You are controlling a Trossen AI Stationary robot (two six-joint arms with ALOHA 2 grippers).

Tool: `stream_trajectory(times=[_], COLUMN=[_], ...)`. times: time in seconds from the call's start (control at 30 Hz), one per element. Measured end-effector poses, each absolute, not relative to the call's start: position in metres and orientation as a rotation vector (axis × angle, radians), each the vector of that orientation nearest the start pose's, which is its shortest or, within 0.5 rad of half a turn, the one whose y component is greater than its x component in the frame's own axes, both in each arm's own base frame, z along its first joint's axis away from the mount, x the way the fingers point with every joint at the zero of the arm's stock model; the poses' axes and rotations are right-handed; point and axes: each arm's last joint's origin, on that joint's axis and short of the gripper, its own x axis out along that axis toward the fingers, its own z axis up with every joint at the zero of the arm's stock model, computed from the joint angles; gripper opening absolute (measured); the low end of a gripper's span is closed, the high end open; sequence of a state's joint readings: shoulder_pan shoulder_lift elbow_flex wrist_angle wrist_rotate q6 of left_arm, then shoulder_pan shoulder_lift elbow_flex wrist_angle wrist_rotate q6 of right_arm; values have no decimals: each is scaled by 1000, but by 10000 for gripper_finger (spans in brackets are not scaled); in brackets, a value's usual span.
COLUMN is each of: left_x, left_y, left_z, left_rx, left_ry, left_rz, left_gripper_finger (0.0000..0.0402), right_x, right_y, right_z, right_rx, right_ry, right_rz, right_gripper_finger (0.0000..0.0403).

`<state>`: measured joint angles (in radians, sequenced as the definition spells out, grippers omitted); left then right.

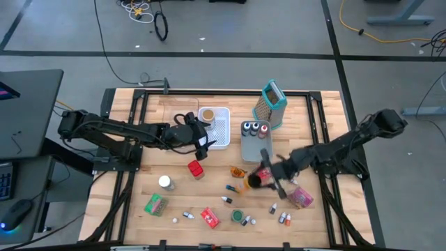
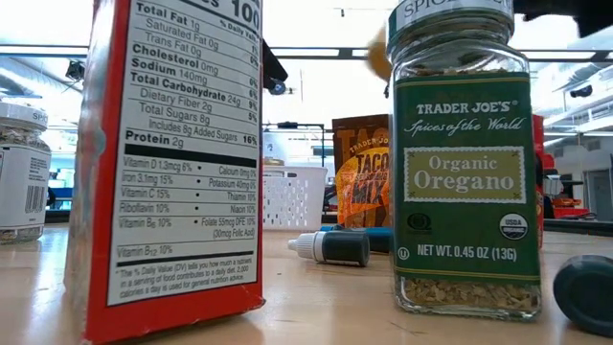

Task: Pick & Place Kitchen Items
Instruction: Put the black spice bottle into the white basket

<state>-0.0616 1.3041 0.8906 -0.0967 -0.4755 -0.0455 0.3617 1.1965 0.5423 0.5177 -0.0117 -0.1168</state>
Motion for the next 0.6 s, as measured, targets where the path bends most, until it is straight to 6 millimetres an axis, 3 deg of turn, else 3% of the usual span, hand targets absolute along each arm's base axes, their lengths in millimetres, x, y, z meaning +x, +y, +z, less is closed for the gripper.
stream_trajectory(times=[0.13,0.33,0.53,0.6], left_x=[281,279,261,252], left_y=[-4,-2,6,8], left_z=[269,270,284,301], left_rx=[136,229,308,286], left_ry=[494,505,486,405], left_rz=[409,491,758,857], left_gripper_finger=[341,341,341,341], right_x=[249,290,342,353], right_y=[63,29,-7,-19], right_z=[256,294,289,276], right_rx=[-280,-324,-186,-175], right_ry=[-50,-60,156,229], right_rz=[133,-143,-290,-367], right_gripper_finger=[217,215,212,218])
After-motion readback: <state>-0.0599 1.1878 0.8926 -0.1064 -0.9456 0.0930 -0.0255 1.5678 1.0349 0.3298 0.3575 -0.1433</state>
